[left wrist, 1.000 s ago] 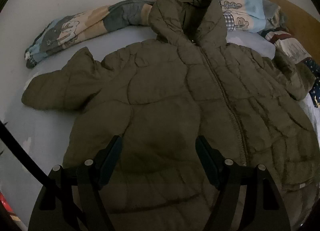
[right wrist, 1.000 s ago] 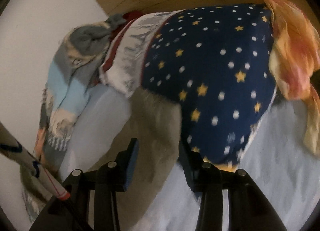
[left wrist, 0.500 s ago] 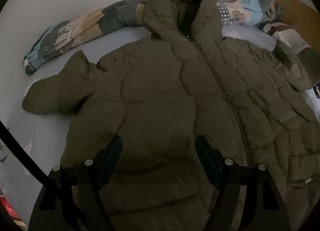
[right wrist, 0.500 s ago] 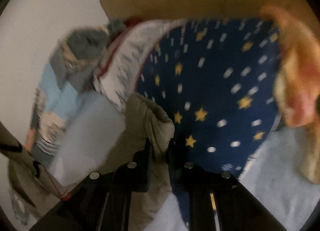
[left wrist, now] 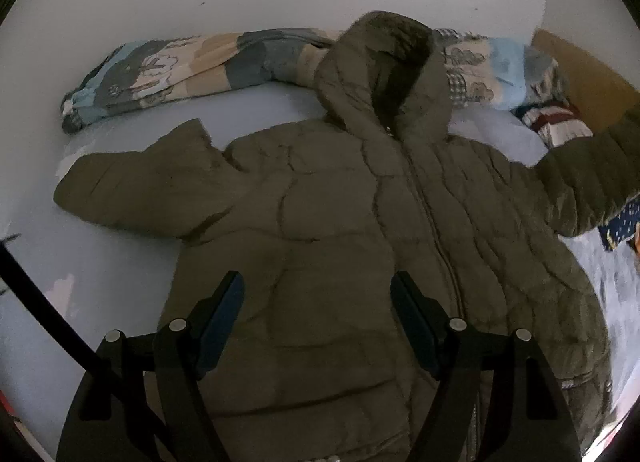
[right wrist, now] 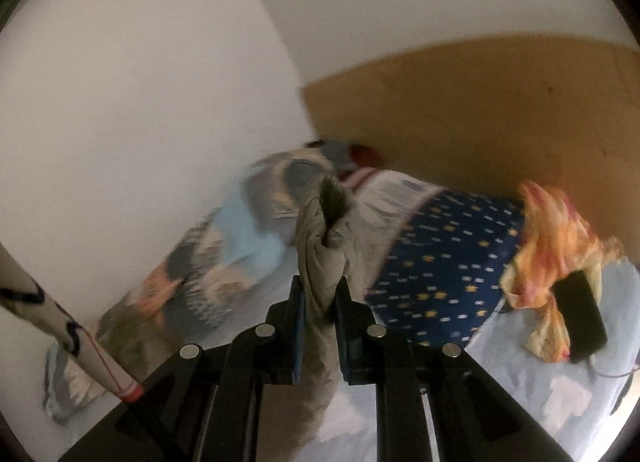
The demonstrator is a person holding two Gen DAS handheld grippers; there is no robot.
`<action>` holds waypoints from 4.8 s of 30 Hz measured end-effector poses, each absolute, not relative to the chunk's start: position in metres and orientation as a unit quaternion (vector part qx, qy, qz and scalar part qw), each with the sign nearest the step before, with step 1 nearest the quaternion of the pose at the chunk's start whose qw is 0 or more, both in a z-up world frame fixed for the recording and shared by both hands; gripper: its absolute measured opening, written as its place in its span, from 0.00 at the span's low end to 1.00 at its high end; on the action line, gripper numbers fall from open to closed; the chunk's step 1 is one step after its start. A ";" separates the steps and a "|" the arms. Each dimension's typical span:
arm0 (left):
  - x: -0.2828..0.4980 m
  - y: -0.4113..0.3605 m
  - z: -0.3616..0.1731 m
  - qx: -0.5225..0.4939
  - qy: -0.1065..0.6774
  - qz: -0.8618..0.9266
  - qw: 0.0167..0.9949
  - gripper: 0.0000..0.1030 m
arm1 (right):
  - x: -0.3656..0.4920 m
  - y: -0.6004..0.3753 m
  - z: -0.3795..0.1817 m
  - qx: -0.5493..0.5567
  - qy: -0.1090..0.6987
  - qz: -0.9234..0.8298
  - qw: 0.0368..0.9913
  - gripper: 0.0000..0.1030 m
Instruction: Fold large clothes
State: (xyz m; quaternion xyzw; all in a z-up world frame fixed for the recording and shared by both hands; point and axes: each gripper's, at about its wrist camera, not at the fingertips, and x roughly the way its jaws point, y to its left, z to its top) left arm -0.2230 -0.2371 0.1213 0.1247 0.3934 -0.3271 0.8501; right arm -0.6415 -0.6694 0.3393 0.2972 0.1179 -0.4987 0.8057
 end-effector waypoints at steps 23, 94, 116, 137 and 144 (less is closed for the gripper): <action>-0.178 -0.161 0.138 0.028 0.435 -0.288 0.853 0.72 | -0.388 -0.444 0.273 0.255 0.273 -0.252 0.892 0.14; -0.111 -0.148 0.104 0.054 0.481 -0.201 0.851 0.73 | -0.333 -0.430 0.070 0.206 0.402 -0.265 0.852 0.54; 0.082 0.052 0.080 -0.244 0.517 -0.084 0.816 0.72 | -0.355 -0.450 0.084 0.248 0.380 -0.274 0.848 0.56; 0.203 0.065 0.007 -0.372 0.488 -0.079 0.786 0.46 | -0.353 -0.450 0.070 0.225 0.385 -0.280 0.850 0.56; 0.188 0.049 0.037 -0.358 0.438 -0.086 0.820 0.15 | -0.354 -0.453 0.066 0.223 0.385 -0.290 0.847 0.56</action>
